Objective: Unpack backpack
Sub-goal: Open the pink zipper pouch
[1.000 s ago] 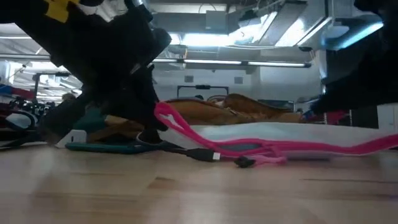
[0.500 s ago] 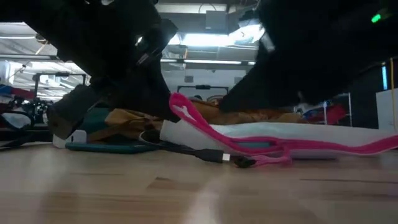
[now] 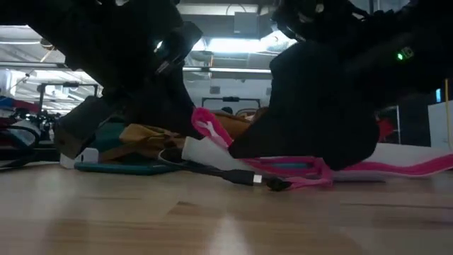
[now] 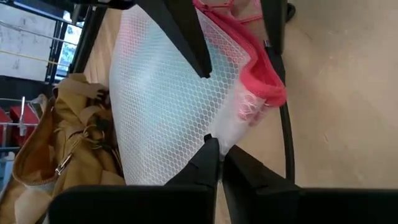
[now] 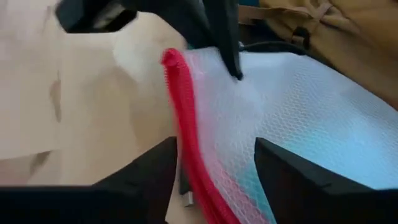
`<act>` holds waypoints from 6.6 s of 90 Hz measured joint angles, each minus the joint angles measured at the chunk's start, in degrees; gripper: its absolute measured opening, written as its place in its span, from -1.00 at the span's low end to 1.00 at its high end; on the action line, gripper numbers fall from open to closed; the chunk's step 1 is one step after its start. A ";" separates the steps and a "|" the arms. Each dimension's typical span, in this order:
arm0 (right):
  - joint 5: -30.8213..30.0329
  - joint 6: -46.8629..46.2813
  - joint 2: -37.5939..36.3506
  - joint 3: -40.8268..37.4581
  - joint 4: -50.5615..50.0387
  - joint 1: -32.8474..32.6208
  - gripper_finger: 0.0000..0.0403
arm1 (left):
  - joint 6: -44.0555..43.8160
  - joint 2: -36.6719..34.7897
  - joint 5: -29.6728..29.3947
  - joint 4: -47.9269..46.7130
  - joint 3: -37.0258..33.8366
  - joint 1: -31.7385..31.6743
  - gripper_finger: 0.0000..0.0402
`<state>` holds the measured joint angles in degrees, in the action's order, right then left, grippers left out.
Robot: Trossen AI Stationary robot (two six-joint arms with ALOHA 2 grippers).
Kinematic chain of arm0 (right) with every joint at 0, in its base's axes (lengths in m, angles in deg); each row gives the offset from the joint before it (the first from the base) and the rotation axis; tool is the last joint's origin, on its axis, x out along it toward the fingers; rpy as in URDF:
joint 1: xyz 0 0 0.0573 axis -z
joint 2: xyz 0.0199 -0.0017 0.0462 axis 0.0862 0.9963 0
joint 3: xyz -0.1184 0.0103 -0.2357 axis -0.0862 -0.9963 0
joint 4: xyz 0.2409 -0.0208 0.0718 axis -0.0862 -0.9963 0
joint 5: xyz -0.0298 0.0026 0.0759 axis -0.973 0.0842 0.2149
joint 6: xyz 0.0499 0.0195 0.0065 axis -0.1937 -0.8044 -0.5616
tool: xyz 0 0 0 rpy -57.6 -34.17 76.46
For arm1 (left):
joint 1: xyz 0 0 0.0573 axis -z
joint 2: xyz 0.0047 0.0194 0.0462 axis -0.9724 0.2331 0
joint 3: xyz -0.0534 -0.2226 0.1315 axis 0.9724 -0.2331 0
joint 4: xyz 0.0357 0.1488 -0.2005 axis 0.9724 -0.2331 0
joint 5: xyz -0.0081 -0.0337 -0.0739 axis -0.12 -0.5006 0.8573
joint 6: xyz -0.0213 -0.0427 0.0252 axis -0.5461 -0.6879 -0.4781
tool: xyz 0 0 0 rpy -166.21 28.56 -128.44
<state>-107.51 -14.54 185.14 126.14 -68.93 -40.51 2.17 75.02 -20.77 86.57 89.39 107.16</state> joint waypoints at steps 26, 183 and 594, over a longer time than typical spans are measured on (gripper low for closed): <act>-1.20 0.82 0.00 0.00 0.55 0.85 -0.01 | -0.02 0.00 0.00 0.04 0.00 -0.01 -1.00; -0.72 2.00 0.00 0.00 1.60 3.45 -1.00 | -0.79 0.08 11.67 6.20 0.07 -1.54 -0.32; 11.16 -44.34 -0.76 6.01 -39.26 -7.48 -0.14 | 1.31 3.21 3.36 8.63 0.02 -8.07 -1.00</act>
<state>-96.35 -58.88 184.38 132.15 -108.19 -47.99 3.48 78.23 -17.41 95.20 89.41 99.09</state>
